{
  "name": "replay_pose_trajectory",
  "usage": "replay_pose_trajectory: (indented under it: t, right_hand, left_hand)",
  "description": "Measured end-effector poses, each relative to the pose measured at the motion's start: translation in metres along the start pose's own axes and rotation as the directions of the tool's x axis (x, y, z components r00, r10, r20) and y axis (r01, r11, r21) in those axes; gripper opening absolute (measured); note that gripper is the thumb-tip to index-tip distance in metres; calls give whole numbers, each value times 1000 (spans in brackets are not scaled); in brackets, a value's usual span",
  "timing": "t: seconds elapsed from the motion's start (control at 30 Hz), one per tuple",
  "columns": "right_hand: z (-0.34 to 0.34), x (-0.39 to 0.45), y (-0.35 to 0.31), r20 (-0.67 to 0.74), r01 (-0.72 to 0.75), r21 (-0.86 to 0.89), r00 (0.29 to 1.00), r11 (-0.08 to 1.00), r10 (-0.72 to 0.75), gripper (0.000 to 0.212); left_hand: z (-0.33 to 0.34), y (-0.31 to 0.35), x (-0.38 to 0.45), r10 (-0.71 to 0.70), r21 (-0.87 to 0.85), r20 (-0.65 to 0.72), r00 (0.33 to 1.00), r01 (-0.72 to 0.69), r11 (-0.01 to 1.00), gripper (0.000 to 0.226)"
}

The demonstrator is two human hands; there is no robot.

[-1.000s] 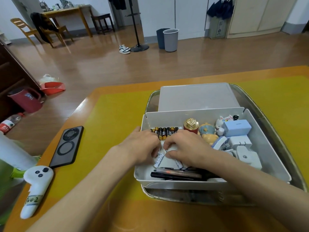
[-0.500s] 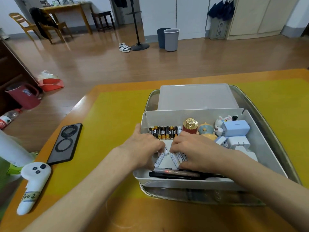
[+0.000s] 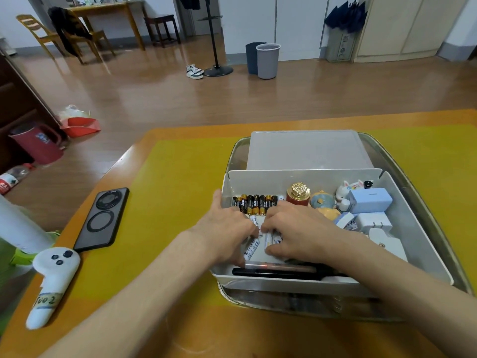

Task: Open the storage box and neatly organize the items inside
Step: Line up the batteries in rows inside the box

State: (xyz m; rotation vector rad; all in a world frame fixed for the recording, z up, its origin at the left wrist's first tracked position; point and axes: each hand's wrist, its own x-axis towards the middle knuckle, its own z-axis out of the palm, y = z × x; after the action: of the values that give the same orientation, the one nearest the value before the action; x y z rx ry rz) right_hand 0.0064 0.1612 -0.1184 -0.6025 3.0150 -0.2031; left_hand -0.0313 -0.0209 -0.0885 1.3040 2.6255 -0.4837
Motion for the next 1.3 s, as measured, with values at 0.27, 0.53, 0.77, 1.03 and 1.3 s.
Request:
replay_pose_trajectory:
  t: [0.27,0.53,0.77,1.03,1.3]
  right_hand:
    - [-2,-4,2,-63,-50,39,997,998,52,41]
    - [-13,-5,4,-68,-100,-64,993,993,96,22]
    - [-9,-15,10,-56,-22,-296,998,955,6,20]
    - [0,-12,9,-48,-42,-315,998,948,28,14]
    - [-11,-15,8,-185,-175,-31,968,984,167,7]
  left_hand:
    - [-2,-6,0,-8,-64,-18,1000,7,998,58]
    - [-3,-12,1,-48,-87,-224,973,29,996,62]
    - [4,9,25,-49,-57,-274,961,35,998,60]
    - [5,11,38,-89,-38,-180,980,84,996,57]
    - [4,4,35,-99,-35,-180,979,94,995,59]
